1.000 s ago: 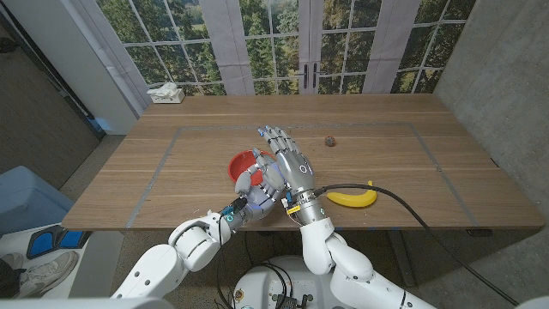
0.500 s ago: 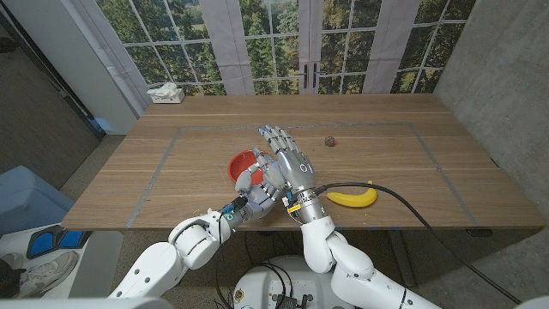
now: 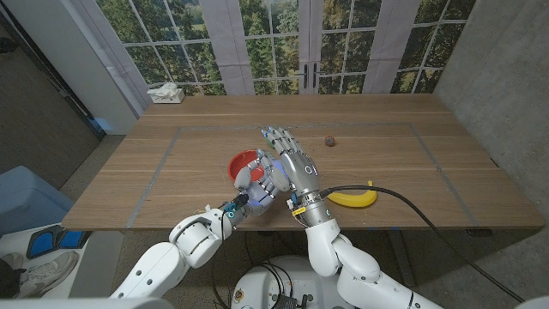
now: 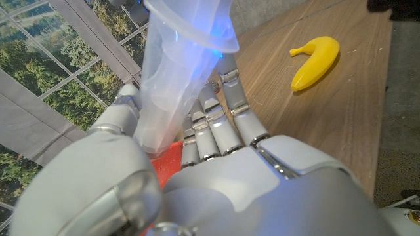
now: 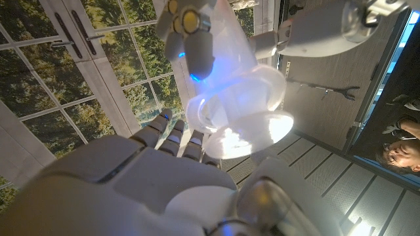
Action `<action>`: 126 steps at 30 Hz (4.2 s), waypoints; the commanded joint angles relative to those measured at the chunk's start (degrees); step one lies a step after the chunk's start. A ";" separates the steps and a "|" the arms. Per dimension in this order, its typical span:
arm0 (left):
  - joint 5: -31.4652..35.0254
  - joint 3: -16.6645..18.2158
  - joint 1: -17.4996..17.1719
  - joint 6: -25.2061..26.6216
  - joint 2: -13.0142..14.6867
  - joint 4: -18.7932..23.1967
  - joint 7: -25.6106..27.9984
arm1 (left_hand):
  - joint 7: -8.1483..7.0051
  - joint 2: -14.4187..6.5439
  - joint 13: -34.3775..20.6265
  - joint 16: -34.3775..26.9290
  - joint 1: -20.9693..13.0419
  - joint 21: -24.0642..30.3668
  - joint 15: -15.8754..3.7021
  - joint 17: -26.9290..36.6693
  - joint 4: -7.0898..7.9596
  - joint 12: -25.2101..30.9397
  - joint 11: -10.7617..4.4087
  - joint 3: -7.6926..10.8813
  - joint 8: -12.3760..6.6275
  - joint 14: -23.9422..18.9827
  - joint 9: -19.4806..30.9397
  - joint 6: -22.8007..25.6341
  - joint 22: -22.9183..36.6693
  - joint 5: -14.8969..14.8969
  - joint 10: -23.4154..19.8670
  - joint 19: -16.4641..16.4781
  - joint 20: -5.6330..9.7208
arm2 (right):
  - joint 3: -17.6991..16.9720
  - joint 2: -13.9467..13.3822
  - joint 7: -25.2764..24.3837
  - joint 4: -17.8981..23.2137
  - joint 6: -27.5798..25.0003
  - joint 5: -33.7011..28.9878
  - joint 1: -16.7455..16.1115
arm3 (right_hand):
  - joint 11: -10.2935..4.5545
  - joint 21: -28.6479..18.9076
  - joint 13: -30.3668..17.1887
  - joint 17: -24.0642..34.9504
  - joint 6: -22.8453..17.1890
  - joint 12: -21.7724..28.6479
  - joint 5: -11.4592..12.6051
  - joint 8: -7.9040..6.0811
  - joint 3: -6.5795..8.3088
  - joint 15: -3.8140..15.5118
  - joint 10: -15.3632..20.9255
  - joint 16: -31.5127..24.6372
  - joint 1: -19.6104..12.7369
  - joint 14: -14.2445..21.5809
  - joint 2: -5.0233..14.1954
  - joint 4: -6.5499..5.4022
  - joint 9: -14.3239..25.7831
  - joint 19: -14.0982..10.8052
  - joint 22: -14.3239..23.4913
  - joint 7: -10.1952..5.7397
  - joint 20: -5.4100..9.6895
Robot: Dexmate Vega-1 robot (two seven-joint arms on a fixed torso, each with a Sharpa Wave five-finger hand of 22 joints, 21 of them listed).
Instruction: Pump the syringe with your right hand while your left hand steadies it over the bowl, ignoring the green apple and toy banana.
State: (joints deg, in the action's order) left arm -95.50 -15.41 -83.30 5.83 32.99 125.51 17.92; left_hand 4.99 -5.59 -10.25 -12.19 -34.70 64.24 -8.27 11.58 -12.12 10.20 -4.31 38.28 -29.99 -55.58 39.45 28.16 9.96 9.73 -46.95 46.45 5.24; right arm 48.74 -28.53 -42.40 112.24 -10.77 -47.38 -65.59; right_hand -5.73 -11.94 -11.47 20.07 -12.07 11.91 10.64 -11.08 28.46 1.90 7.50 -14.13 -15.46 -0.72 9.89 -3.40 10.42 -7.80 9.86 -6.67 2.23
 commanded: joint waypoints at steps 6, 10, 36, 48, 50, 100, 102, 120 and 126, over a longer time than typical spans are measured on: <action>9.92 -2.86 1.92 -3.30 0.15 0.60 4.04 | 0.14 -5.22 -0.22 -0.48 -0.13 0.54 -4.99 0.19 6.22 0.45 -7.83 15.85 -5.03 0.30 -0.01 0.90 0.31 0.03 -6.73 0.79 5.32 | -3.56 -1.49 -3.51 0.83 5.68 3.75 -1.89 | 0.80 -0.81 -0.13 -0.37 -0.97 0.56 -0.25 -0.45 -0.32 6.31 1.36 -0.73 0.22 1.84 -0.52 0.88 0.11 -1.97 0.16 0.18 0.90; 10.77 -3.45 3.51 -1.25 1.86 0.82 4.59 | -0.04 -5.25 -0.28 -0.62 -0.10 0.62 -4.98 0.24 6.18 0.63 -7.77 15.95 -5.12 0.08 -0.17 1.03 0.26 0.03 -7.22 1.05 5.27 | -4.65 -1.48 -3.69 0.69 7.03 5.50 -2.33 | 1.26 -0.94 -0.15 -0.55 -1.43 0.59 -0.41 -0.52 -0.67 5.93 1.63 -0.85 0.38 2.34 -0.92 1.16 0.13 -2.67 0.16 0.47 0.24; 31.52 -8.04 13.80 5.00 7.58 3.96 13.09 | -0.74 -5.34 -0.64 -1.73 -0.82 1.51 -5.05 0.67 4.89 1.40 -7.21 16.48 -6.33 -1.94 -1.34 3.73 0.32 0.16 -9.98 2.42 5.59 | -11.55 -1.38 -6.17 -1.94 18.66 15.62 -5.17 | 2.47 -1.77 -0.24 -0.90 -3.91 1.17 -0.58 -0.85 -1.92 4.58 4.39 -2.26 1.74 6.04 -0.68 1.43 0.25 -6.95 0.25 1.51 -0.95; 39.50 -9.62 16.69 9.34 7.84 6.00 19.06 | -0.68 -5.32 -0.77 -2.05 -1.24 1.86 -5.01 0.78 4.35 1.39 -6.77 16.54 -6.53 -2.60 -1.85 4.30 0.35 0.19 -10.49 2.63 5.62 | -15.35 -1.35 -5.58 -1.85 22.96 20.34 -7.46 | 2.71 -1.71 -0.25 -0.88 -4.46 1.19 -0.56 -0.91 -2.08 4.41 4.75 -2.43 1.99 6.40 -0.55 1.40 0.26 -7.25 0.27 1.65 -1.03; 38.72 -9.11 17.22 10.80 8.30 6.06 18.72 | -0.70 -5.33 -0.79 -2.08 -1.31 1.93 -5.00 0.80 4.28 1.38 -6.76 16.56 -6.54 -2.65 -1.93 4.35 0.36 0.20 -10.53 2.69 5.61 | -15.89 -1.33 -5.31 -1.81 23.23 20.65 -7.75 | 2.73 -1.73 -0.26 -0.88 -4.56 1.19 -0.56 -0.92 -2.11 4.40 4.80 -2.44 2.03 6.43 -0.54 1.41 0.27 -7.37 0.28 1.64 -1.11; 61.04 -29.34 53.67 58.95 5.03 2.71 10.72 | 1.67 -3.62 -1.41 -8.88 -11.64 8.16 -5.33 2.27 0.46 3.08 -4.42 13.32 -4.96 -15.41 -7.80 11.85 1.65 0.99 -16.22 5.32 7.44 | -25.73 3.09 0.37 -5.08 39.67 27.47 -10.52 | 3.49 -1.38 -0.31 -0.88 -6.20 1.19 -0.51 -0.86 -2.56 3.54 6.23 -3.24 2.61 8.29 -0.44 1.73 0.29 -8.30 0.33 2.38 -1.81; 62.11 -30.48 54.97 60.84 3.97 1.65 10.06 | 1.81 -3.42 -1.42 -9.00 -12.03 8.29 -5.31 2.30 0.43 3.16 -4.23 13.13 -4.83 -15.53 -7.99 12.25 1.67 1.00 -16.33 5.21 7.45 | -25.94 3.15 0.61 -5.20 40.11 27.57 -10.60 | 3.55 -1.38 -0.31 -0.87 -6.18 1.21 -0.51 -0.83 -2.58 3.62 6.32 -3.26 2.64 8.35 -0.45 1.74 0.29 -8.37 0.34 2.41 -1.93; 69.08 -37.87 61.46 68.33 -0.90 -3.40 4.17 | 2.10 -2.69 -1.47 -9.53 -14.31 8.98 -5.33 2.42 0.40 3.44 -4.14 12.16 -3.52 -15.93 -9.01 13.14 1.76 1.08 -16.53 4.68 7.49 | -27.61 3.63 2.15 -5.11 41.57 27.65 -11.68 | 3.59 -1.31 -0.33 -0.86 -6.30 1.21 -0.49 -0.67 -2.64 3.57 6.76 -3.46 2.71 8.78 -0.43 1.95 0.29 -8.69 0.38 2.34 -2.23; 70.19 -40.19 63.70 71.13 -2.48 -5.55 2.64 | 2.13 -2.44 -1.48 -9.61 -15.15 9.26 -5.34 2.41 0.40 3.51 -3.99 11.82 -2.96 -15.88 -9.38 13.29 1.79 1.13 -16.54 4.54 7.49 | -28.12 3.84 2.32 -5.33 43.01 27.43 -11.86 | 3.61 -1.27 -0.35 -0.85 -6.31 1.18 -0.50 -0.61 -2.67 3.51 6.86 -3.50 2.74 8.89 -0.45 2.02 0.30 -8.77 0.39 2.38 -2.28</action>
State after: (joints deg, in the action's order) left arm -28.48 -51.42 -23.53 71.87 33.27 123.17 23.48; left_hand 8.80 0.39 -11.61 -21.51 -40.68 73.12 -5.02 13.72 -12.22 13.35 0.62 38.38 -32.55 -64.21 30.06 34.22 11.69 10.63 -54.15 51.29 6.75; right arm 21.57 -25.02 -40.69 107.15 30.42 -19.87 -76.97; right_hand -2.26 -13.26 -11.59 19.16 -18.01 12.81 10.18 -11.48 26.02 2.30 13.83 -17.46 -13.05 7.63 8.99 -1.58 10.53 -16.16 10.00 -4.42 -0.01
